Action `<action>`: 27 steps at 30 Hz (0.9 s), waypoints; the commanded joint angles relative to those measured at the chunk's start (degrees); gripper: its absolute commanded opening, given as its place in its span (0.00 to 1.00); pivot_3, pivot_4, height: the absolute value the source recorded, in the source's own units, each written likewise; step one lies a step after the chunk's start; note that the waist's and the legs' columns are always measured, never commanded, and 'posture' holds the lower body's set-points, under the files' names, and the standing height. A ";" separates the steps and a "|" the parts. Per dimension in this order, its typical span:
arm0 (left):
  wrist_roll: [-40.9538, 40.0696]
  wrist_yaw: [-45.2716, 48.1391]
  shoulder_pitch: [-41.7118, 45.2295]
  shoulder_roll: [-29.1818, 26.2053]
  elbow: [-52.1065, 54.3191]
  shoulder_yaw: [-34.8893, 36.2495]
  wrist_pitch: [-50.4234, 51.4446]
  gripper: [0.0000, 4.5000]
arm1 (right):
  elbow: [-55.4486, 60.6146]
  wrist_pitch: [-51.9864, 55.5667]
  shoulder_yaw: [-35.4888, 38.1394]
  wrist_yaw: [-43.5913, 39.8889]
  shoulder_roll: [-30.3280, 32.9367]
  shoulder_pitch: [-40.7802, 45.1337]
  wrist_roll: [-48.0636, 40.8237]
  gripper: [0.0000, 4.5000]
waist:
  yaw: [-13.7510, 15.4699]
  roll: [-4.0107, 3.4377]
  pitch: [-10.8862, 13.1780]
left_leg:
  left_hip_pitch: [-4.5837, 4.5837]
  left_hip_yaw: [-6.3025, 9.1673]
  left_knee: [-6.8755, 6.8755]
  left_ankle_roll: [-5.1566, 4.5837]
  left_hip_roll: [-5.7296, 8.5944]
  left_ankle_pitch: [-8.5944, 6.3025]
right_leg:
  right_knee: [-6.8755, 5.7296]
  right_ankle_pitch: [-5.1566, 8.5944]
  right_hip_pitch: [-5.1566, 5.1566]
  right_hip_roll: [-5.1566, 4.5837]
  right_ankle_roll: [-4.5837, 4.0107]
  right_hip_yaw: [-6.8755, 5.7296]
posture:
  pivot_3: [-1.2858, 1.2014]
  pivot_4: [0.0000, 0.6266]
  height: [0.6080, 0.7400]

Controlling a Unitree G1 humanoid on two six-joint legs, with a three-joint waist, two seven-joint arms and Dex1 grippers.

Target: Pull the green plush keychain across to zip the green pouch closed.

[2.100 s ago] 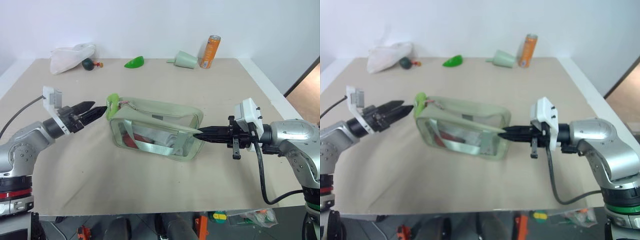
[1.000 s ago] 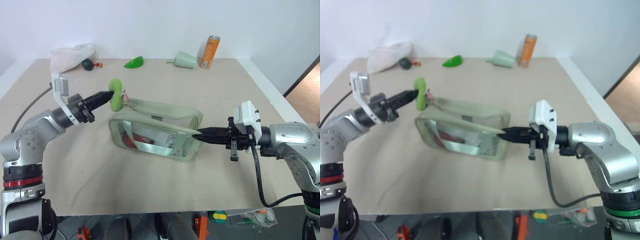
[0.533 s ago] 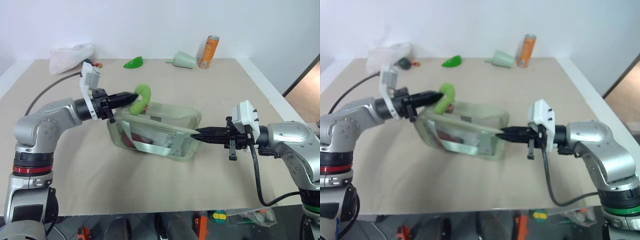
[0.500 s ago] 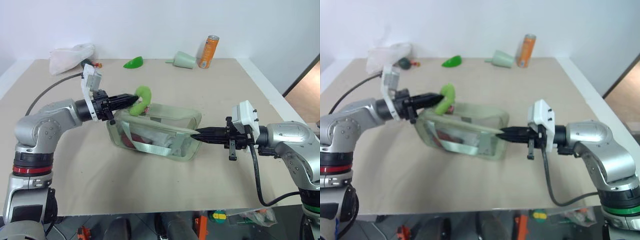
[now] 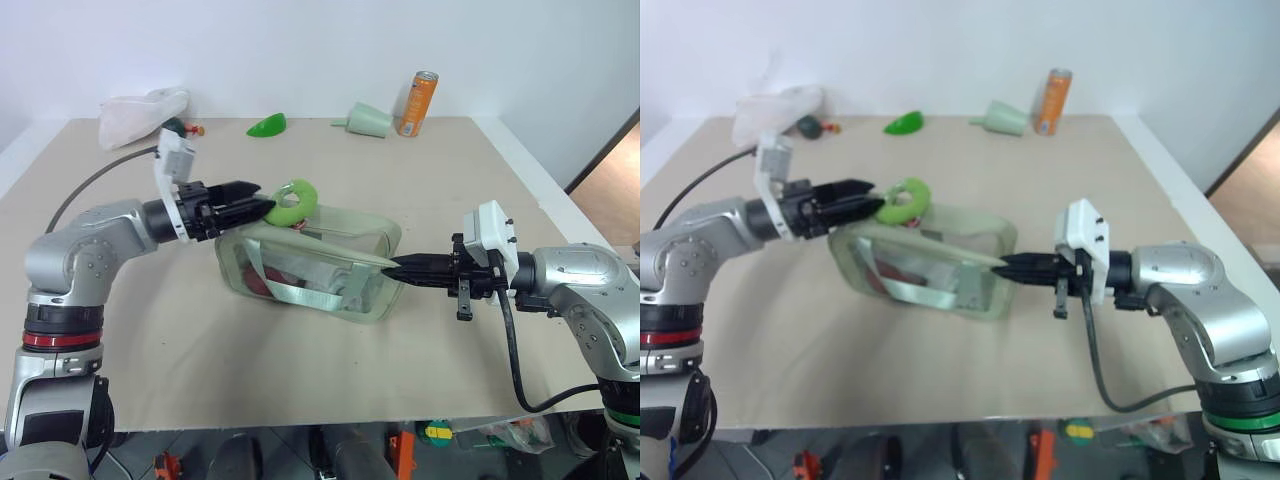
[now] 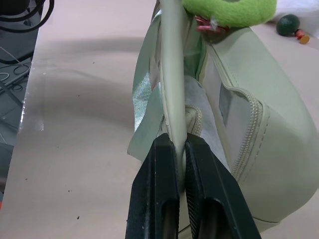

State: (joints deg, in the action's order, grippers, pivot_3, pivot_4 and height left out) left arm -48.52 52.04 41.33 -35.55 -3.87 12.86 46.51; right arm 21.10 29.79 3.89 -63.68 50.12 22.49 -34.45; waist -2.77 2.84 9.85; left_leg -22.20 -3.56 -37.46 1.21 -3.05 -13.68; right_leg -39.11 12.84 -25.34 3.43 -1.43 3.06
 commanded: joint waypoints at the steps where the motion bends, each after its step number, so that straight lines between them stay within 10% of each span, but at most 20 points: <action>1: -6.58 0.69 2.04 -2.43 -1.73 9.48 1.09 0.73 | 1.73 -0.23 -0.56 -0.06 -0.28 0.45 -0.06 0.00 | -0.05 0.00 0.00 | -0.01 -0.01 0.00 0.00 -0.02 0.00 | 0.00 0.00 -0.01 0.03 0.00 0.00 | 0.52 0.24 1.00; 12: -0.82 17.50 -16.48 -14.29 4.83 5.06 -1.79 0.73 | 1.65 0.00 -0.58 -0.16 -0.20 0.74 -0.23 0.00 | -0.07 0.00 -0.01 | 0.09 -0.04 0.02 0.04 -0.25 0.02 | 0.00 0.02 0.00 0.05 -0.04 0.00 | 0.52 0.24 1.00; 27: 1.65 17.95 -15.44 -9.99 3.93 -0.31 -2.81 0.67 | 2.63 1.22 0.06 0.29 -0.26 1.20 -1.30 0.00 | -0.04 0.00 0.00 | 0.06 -0.05 0.06 0.02 -0.27 0.01 | 0.00 0.02 -0.04 0.20 -0.08 0.03 | 0.52 0.24 1.00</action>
State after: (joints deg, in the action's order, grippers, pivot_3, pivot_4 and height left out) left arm -46.39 69.90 24.86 -45.26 -0.80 11.68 43.88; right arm 21.59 31.00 3.25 -63.51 49.85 23.20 -34.77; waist -2.82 2.84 9.84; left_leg -22.13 -3.61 -37.40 1.23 -3.32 -13.67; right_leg -39.11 12.86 -25.38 3.64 -1.51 3.09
